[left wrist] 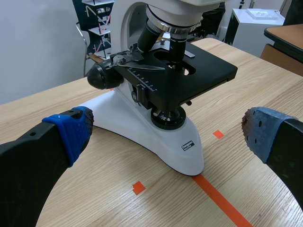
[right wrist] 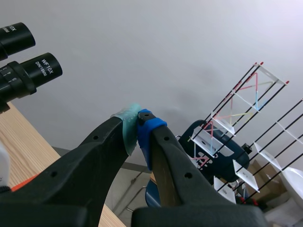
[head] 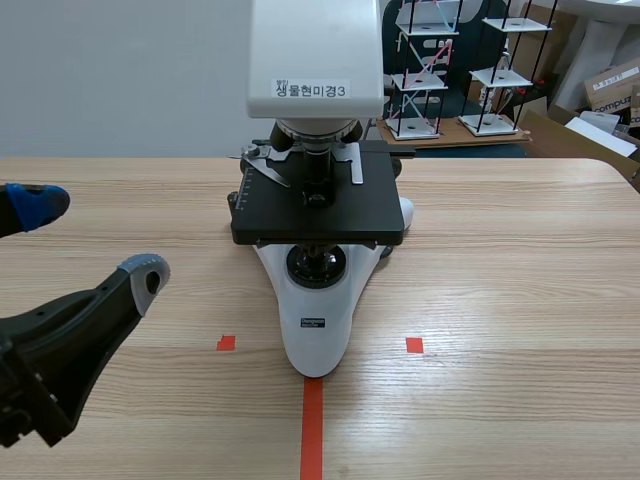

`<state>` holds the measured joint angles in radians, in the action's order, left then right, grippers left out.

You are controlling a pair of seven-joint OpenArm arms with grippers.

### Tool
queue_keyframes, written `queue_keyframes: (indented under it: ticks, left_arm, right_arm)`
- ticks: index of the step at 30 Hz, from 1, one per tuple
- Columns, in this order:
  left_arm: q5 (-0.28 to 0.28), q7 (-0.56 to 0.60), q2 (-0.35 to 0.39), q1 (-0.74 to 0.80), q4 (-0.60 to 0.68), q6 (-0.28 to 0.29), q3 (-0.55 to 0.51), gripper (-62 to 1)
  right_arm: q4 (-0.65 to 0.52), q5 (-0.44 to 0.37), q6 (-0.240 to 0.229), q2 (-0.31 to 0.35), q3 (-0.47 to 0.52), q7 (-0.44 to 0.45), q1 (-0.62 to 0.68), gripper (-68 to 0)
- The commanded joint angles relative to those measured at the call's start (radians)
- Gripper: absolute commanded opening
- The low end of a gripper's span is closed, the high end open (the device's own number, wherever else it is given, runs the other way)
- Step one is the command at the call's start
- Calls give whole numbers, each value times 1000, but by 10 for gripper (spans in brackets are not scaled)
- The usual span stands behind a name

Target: Point at the eyepiece

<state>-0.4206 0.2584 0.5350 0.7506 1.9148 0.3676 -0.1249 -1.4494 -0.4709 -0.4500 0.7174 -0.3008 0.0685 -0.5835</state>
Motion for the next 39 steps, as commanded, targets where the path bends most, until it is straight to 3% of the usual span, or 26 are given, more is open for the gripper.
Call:
queue_keyframes:
  ticks: [1,10,19,24,36,39]
  left_arm:
    - [-10,13,0,-1,13,1,0,14]
    - [-10,13,0,0,13,1,0,14]
    - [-10,13,0,0,13,1,0,14]
    - [-10,13,0,0,13,1,0,14]
    - [-10,13,0,0,13,1,0,14]
    - [-10,13,0,0,13,1,0,14]
  right_arm:
    - [-7,-3,7,-9,-4,8,-30,-667]
    - [52,19,7,-73,-94,4,-101,-667]
    - [53,22,6,-86,-120,3,-100,-667]
    - [53,22,-71,-86,-121,3,-100,-667]
    - [53,22,-79,-86,-121,-19,-100,-667]
    - [53,22,-114,-86,-121,-19,-100,-667]
